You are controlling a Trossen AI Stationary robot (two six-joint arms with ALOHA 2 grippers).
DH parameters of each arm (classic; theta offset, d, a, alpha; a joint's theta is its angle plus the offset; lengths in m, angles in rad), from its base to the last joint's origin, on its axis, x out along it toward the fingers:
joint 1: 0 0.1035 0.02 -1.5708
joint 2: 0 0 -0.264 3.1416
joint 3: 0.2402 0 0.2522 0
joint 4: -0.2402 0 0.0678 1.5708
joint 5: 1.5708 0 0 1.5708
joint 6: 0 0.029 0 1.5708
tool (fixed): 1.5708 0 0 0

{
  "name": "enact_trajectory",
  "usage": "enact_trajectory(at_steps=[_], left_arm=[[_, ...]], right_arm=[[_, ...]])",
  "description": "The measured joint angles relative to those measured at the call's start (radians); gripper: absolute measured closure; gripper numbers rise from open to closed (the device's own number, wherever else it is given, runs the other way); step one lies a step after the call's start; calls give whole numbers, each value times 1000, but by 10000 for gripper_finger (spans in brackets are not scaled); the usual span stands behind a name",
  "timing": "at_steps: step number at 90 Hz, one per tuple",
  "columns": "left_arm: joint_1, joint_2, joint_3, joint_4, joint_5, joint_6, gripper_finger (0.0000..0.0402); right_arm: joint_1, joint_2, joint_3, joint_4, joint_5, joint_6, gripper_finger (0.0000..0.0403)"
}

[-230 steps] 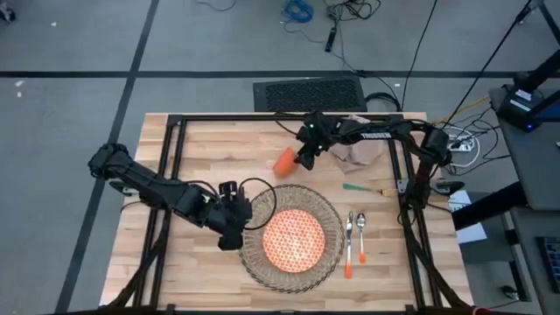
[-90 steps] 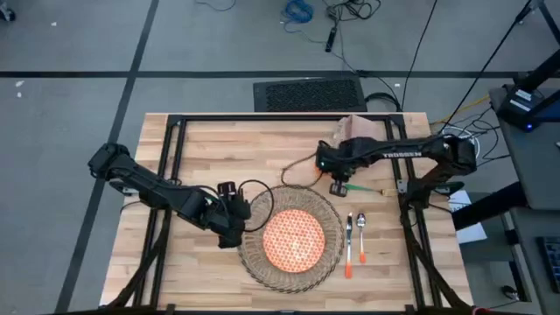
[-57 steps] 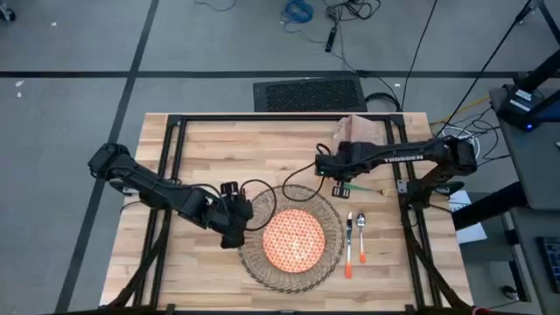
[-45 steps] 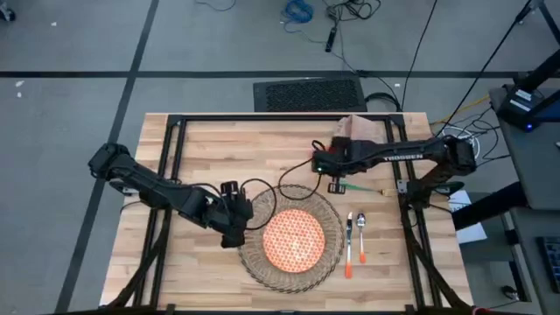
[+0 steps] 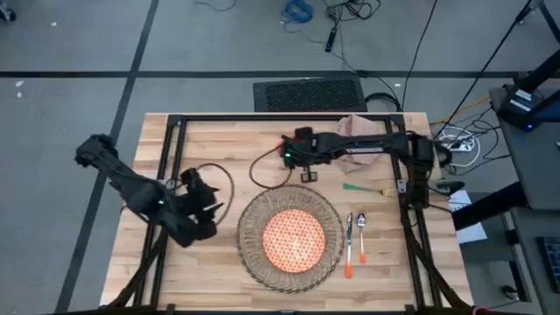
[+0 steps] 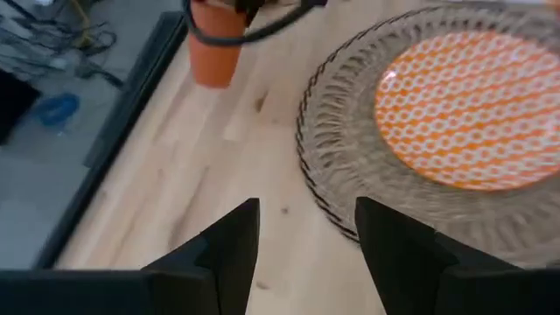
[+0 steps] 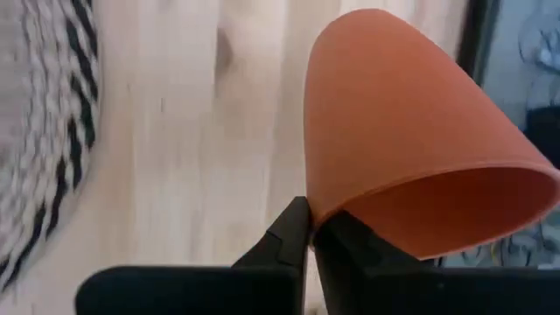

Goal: Set table place
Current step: Move the orange cup to the top center of the table

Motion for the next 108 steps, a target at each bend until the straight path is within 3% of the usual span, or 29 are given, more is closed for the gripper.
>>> enact_trajectory(at_steps=[17, 40, 58, 74, 108], left_arm=[[-80, -19, 0, -99, 36, -141, 226], [-130, -15, -54, -107, 49, -197, 226], [-151, -15, -109, -102, 49, -236, 226], [-169, -14, -143, -100, 54, -247, 226], [-209, -10, -143, -75, 34, -261, 226]], right_arm=[[-13, 163, 267, -232, 29, -133, 403], [-35, 294, 544, -493, 235, -250, 403], [-78, 356, 569, -677, 281, -221, 403], [-97, 395, 569, -652, 359, -302, 403], [-101, 409, 569, -542, 392, -538, 403]])
